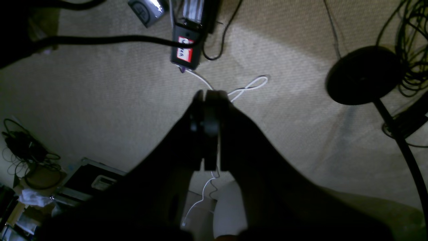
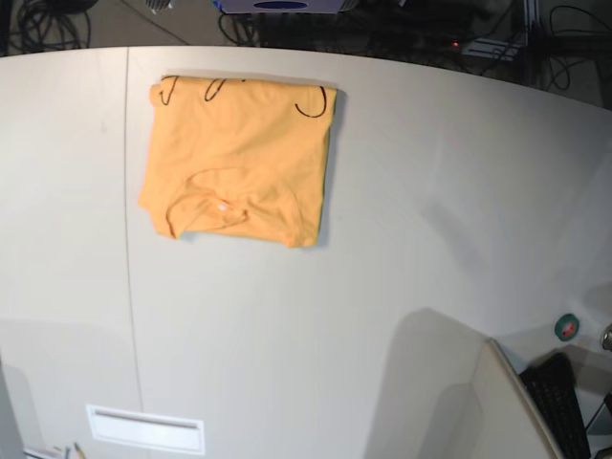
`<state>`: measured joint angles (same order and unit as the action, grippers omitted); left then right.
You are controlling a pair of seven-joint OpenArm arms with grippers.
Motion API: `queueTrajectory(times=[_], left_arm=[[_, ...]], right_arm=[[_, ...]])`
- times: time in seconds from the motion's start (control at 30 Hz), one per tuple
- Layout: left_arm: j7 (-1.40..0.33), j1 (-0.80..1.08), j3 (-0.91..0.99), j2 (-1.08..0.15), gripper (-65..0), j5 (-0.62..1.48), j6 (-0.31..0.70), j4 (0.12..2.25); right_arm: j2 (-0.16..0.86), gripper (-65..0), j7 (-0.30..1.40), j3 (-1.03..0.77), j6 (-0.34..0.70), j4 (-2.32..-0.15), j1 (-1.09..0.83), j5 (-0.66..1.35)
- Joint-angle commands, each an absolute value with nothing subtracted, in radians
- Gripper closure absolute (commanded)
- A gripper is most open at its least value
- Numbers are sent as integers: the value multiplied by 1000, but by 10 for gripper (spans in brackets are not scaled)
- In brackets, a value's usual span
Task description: Layout the t-shirt on the table in an organized manner, then fold the t-shirt properly
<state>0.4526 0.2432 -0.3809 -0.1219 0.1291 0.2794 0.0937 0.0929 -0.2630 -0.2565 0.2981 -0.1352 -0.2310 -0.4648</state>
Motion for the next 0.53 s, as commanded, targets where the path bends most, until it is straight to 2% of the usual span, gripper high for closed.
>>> queueTrajectory(times=[0.0,0.5], left_arm=[[458,246,-381,-124,0,127,282,93],[458,236,-383,-79,0,127,280,88]], right_arm=[[96,0,-268,-260,298,-134,-242,-467],[50,0,-269,-260,298,-136,-243,-466]])
